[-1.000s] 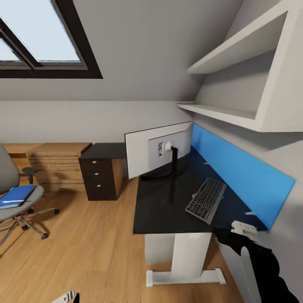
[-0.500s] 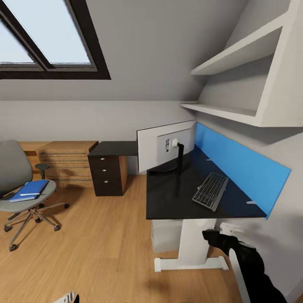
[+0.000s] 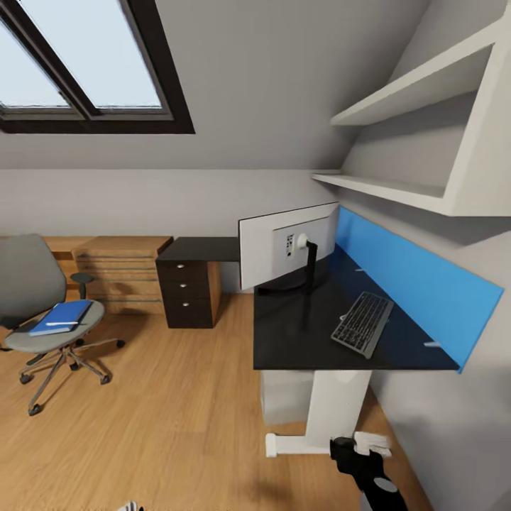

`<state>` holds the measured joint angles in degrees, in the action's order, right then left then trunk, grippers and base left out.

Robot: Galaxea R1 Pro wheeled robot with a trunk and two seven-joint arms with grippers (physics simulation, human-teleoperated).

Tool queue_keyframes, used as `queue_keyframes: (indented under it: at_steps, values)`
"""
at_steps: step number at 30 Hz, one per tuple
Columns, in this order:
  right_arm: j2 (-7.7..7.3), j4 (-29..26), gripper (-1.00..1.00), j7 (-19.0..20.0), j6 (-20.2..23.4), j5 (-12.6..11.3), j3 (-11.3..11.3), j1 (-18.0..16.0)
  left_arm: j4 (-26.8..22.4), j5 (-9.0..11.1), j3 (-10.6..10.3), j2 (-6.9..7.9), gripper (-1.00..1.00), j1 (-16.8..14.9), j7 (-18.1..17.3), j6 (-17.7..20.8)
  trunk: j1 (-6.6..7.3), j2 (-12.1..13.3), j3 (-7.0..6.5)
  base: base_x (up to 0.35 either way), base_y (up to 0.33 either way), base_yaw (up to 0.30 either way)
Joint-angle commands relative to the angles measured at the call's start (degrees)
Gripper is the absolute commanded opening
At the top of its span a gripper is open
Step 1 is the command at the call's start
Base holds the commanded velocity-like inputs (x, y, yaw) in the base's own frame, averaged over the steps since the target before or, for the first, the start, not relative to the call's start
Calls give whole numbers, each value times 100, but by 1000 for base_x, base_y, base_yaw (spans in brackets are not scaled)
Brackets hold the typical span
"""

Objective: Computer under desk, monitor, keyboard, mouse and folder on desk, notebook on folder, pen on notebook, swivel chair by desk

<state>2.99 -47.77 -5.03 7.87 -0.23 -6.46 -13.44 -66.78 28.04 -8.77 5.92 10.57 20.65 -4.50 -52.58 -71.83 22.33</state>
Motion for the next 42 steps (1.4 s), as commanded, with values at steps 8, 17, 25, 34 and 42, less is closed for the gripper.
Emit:
queue_keyframes:
  at_steps: [8,17,25,34,42]
  values:
    - [1,1763,-100,-98,-2190,-9,-13,-1,267,-202,-49,-190,100,-3,27,-13,66,118,7,0,0,135]
    - [6,2296,-100,-278,-2922,2,4,-9,339,-251,-45,-219,100,-3,31,-46,66,118,82,19,32,20]
    - [197,2712,-100,-279,-3543,2,4,-8,387,-255,-54,-222,100,-3,29,-44,66,118,125,166,238,75]
    - [280,2985,-100,-279,-4090,13,4,-10,402,-255,-54,-230,100,-3,26,-42,66,118,122,179,254,178]
    - [285,2993,-100,-279,-4109,10,4,-9,402,-255,-54,-231,100,-3,26,-42,66,118,85,179,255,168]
